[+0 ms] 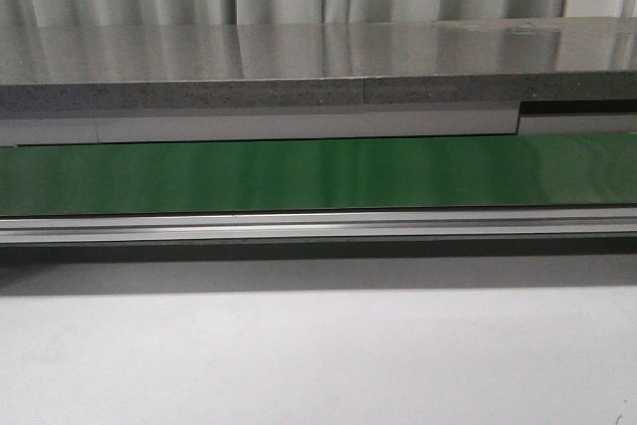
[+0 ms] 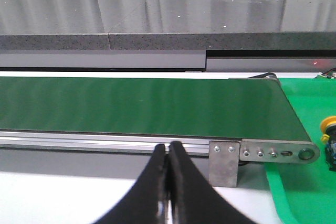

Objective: Move button from left to right

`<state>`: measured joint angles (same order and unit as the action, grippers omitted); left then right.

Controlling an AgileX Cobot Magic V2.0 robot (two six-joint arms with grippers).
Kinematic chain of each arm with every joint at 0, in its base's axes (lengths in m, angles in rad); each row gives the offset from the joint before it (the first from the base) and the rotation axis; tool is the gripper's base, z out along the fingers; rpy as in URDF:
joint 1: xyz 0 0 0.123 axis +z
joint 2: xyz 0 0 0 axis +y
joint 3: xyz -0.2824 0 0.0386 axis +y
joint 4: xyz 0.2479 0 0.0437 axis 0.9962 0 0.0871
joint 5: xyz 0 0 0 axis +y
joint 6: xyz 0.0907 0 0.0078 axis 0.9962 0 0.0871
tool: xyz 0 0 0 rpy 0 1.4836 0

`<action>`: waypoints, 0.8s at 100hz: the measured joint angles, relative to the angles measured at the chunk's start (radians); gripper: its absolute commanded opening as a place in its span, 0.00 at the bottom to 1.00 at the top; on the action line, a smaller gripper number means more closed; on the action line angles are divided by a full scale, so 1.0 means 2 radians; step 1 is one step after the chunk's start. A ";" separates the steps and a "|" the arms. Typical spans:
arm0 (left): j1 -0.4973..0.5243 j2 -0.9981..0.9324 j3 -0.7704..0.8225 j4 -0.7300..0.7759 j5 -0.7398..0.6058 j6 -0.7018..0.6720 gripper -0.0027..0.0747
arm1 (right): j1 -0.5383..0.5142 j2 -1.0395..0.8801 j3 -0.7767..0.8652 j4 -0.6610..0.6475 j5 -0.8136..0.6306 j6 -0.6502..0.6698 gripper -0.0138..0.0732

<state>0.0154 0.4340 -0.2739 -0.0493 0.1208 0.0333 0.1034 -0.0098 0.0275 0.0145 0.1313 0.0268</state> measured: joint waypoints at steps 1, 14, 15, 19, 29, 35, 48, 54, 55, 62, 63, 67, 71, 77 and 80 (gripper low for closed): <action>0.000 0.000 0.000 0.000 0.000 0.000 0.01 | 0.000 0.000 0.000 0.000 0.000 0.000 0.08; 0.000 0.000 0.000 0.000 0.000 0.000 0.01 | 0.000 0.000 0.000 0.000 0.000 0.000 0.08; 0.000 0.000 0.000 0.000 0.000 0.000 0.01 | 0.000 0.000 0.000 0.000 0.000 0.000 0.08; 0.000 0.000 0.000 0.000 0.000 0.000 0.01 | 0.000 0.000 0.000 0.000 0.000 0.000 0.08; 0.000 0.000 0.000 0.000 0.000 0.000 0.01 | 0.000 0.000 0.000 0.000 0.000 0.001 0.08; 0.000 0.000 0.000 0.000 0.000 0.000 0.01 | 0.000 0.000 0.000 0.000 0.000 0.001 0.08; 0.000 0.000 0.000 0.000 0.000 0.000 0.01 | 0.000 0.000 0.000 0.000 0.000 0.001 0.08; 0.000 0.000 0.000 0.000 0.000 0.000 0.01 | 0.000 0.000 0.000 0.000 0.000 0.001 0.08; 0.000 0.000 0.000 0.000 0.000 0.000 0.01 | 0.000 0.000 0.000 0.000 0.000 0.001 0.08; 0.000 -0.001 0.005 0.000 -0.005 0.000 0.01 | 0.000 0.000 0.000 0.000 0.000 0.001 0.08; 0.000 -0.001 0.005 0.000 -0.006 0.000 0.01 | 0.000 0.000 0.000 0.000 0.000 0.001 0.08; 0.000 -0.006 0.012 0.000 -0.012 0.000 0.01 | 0.000 0.000 0.000 0.000 0.000 0.001 0.08; 0.000 -0.014 0.020 0.000 -0.018 0.000 0.01 | 0.000 0.000 0.000 0.000 0.000 0.001 0.08; -0.002 -0.028 0.032 0.000 -0.027 0.000 0.01 | 0.000 0.000 0.000 0.000 0.000 0.001 0.08; -0.005 -0.037 0.041 0.000 -0.029 0.000 0.01 | 0.000 0.000 0.000 0.000 0.000 0.001 0.08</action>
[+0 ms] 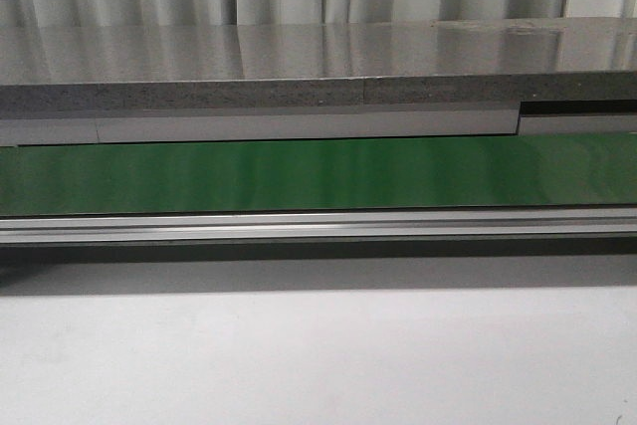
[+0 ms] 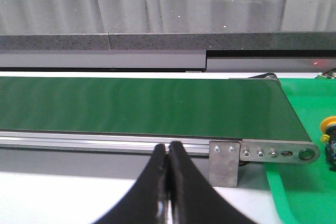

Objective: Move button from left to right

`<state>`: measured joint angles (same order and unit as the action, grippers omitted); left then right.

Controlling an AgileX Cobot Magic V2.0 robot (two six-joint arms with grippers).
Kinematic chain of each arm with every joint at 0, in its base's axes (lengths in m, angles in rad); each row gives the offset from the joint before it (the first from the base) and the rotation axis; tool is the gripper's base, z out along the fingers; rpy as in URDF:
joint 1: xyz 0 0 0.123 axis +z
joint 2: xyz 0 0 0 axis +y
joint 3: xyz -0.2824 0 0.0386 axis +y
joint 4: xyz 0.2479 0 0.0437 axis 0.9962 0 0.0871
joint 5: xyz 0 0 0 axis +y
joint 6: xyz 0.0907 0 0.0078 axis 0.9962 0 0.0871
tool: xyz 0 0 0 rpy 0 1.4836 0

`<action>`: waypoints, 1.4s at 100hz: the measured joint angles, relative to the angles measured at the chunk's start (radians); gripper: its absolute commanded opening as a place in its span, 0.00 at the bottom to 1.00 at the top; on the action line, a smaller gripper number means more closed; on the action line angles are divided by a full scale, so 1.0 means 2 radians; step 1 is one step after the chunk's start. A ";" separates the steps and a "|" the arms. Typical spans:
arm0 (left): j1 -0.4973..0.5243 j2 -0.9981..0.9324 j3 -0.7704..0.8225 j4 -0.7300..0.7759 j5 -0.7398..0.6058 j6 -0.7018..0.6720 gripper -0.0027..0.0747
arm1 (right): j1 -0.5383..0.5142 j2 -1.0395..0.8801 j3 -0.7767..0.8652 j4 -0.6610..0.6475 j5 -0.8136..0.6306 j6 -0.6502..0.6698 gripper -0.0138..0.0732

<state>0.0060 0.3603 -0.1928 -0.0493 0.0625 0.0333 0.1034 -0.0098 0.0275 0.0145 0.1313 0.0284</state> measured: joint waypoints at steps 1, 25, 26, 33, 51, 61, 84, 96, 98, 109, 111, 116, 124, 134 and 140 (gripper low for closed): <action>-0.001 -0.005 0.002 0.000 -0.001 0.000 0.01 | 0.000 0.000 0.000 0.000 0.000 0.000 0.08; -0.021 -0.105 0.065 0.014 -0.011 0.000 0.01 | 0.000 0.000 0.000 0.000 0.000 0.000 0.08; -0.022 -0.111 0.068 0.014 -0.011 0.000 0.01 | 0.000 0.000 0.000 0.000 0.000 0.000 0.08; -0.025 -0.143 0.085 0.015 -0.011 0.000 0.01 | 0.000 0.000 0.000 0.000 0.000 0.000 0.08; -0.026 -0.182 0.094 0.016 -0.018 0.000 0.01 | 0.000 0.000 0.000 0.000 -0.001 0.000 0.08; -0.026 -0.182 0.094 0.016 -0.022 -0.005 0.01 | 0.000 0.000 0.000 0.000 -0.001 0.000 0.08; -0.026 -0.182 0.094 0.016 -0.026 -0.017 0.01 | 0.000 0.000 0.000 0.000 -0.001 0.000 0.08; -0.026 -0.182 0.094 0.016 -0.026 -0.017 0.01 | 0.000 0.000 0.000 0.000 -0.001 0.000 0.08; -0.026 -0.182 0.094 0.016 -0.026 -0.017 0.01 | 0.000 0.000 0.000 0.000 -0.001 0.000 0.08; -0.026 -0.182 0.094 0.016 -0.026 -0.017 0.01 | 0.000 0.000 0.000 0.000 -0.001 0.000 0.08; -0.026 -0.182 0.094 0.016 -0.026 -0.017 0.01 | 0.000 0.000 0.000 0.000 -0.001 0.000 0.08; -0.026 -0.182 0.094 0.016 -0.026 -0.017 0.01 | 0.000 0.000 0.000 0.000 -0.001 0.000 0.08; -0.026 -0.182 0.094 0.016 -0.026 -0.017 0.01 | 0.000 0.000 0.000 0.000 -0.001 0.000 0.08; -0.026 -0.182 0.094 0.016 -0.026 -0.017 0.01 | 0.000 0.000 0.000 0.000 -0.001 0.000 0.08; -0.026 -0.182 0.094 0.016 -0.026 -0.017 0.01 | 0.000 0.000 0.000 0.000 -0.001 0.000 0.08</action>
